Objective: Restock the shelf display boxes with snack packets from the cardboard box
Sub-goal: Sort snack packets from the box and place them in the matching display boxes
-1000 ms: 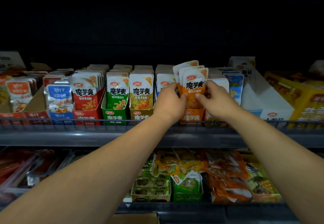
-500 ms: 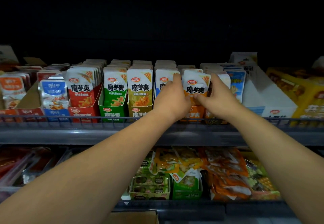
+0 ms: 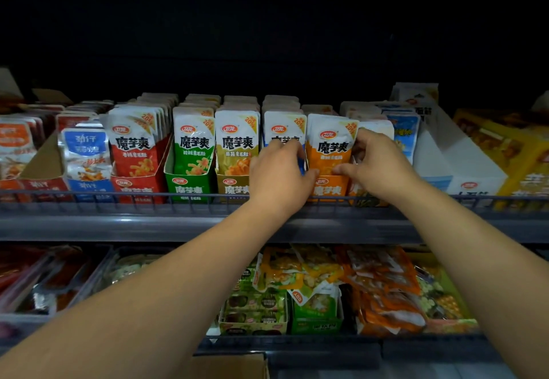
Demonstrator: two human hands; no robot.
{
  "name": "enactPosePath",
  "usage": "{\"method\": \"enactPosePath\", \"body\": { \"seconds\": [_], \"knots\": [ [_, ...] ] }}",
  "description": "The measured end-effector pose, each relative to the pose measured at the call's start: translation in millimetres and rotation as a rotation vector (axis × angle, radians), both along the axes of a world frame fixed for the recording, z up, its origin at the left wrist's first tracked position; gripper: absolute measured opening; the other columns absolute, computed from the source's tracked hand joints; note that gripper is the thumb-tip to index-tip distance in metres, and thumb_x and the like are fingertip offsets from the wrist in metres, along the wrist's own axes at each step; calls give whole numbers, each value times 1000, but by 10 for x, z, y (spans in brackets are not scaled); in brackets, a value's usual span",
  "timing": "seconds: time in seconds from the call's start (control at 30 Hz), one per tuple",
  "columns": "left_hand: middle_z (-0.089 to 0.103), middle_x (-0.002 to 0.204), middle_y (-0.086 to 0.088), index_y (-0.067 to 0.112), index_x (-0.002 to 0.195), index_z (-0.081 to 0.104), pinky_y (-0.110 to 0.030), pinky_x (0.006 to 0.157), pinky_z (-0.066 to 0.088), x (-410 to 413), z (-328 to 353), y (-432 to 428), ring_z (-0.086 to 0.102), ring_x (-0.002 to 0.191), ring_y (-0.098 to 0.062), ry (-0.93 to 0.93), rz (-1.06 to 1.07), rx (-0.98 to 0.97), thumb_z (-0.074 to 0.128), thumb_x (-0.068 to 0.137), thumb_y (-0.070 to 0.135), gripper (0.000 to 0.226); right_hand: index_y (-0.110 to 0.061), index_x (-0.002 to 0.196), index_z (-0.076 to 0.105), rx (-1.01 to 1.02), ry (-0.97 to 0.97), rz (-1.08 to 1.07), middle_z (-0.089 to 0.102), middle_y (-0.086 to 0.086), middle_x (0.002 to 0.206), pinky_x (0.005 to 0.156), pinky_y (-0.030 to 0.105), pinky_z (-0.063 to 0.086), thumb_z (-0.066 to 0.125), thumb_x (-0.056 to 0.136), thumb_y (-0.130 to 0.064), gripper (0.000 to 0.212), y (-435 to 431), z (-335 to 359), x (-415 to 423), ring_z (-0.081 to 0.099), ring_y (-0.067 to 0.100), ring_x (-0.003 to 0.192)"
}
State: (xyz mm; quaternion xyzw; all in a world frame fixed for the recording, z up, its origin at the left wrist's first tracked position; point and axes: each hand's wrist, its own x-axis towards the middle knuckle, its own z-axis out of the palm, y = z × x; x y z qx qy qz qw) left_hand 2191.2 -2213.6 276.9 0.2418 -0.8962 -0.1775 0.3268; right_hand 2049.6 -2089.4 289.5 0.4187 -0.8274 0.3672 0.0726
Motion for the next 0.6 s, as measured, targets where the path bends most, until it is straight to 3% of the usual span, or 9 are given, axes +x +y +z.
{"method": "enactPosePath", "body": {
  "seconds": [0.13, 0.23, 0.3, 0.37, 0.47, 0.6],
  "knots": [
    [60, 112, 1, 26, 112, 64, -41, 99, 45, -29, 14, -7, 58, 106, -23, -9, 13, 27, 72, 91, 43, 28, -22, 136, 47, 21, 51, -56, 64, -3, 114, 79, 31, 49, 86, 76, -26, 71, -37, 67, -6, 62, 17, 105],
    [59, 114, 2, 28, 115, 64, -38, 99, 39, -35, -18, -18, 57, 109, -21, -9, 21, 25, 71, 91, 45, 30, -35, 152, 22, -15, -5, -4, 59, -1, 132, 86, 38, 56, 89, 73, -25, 105, -57, 98, 10, 60, 17, 113],
    [58, 115, 3, 28, 116, 65, -37, 100, 38, -35, -26, -15, 57, 110, -21, -2, 25, 26, 72, 91, 46, 32, -45, 153, 11, 12, -26, 6, 51, 2, 145, 95, 47, 55, 91, 69, -32, 117, -77, 157, 2, 56, 23, 122],
    [58, 115, 4, 29, 116, 65, -38, 101, 39, -36, -26, -15, 57, 109, -20, 0, 31, 31, 72, 90, 47, 32, -46, 151, 17, 101, 43, -10, 49, 1, 147, 106, 51, 46, 89, 66, -44, 112, -113, 238, -33, 48, 29, 131],
    [58, 113, 4, 29, 116, 65, -39, 102, 39, -34, -25, -25, 57, 109, -20, 4, 28, 41, 72, 90, 48, 33, -32, 149, 31, 264, 155, -20, 52, 3, 140, 113, 44, 26, 82, 75, -47, 91, -128, 386, -44, 35, 31, 136],
    [58, 115, 4, 28, 119, 65, -38, 102, 38, -38, -26, -45, 56, 110, -20, -4, 26, 44, 71, 90, 50, 37, -38, 150, 30, 300, 167, -59, 45, 11, 136, 107, 46, 32, 82, 76, -47, 91, -107, 449, -96, 27, 35, 136]
  ]
}}
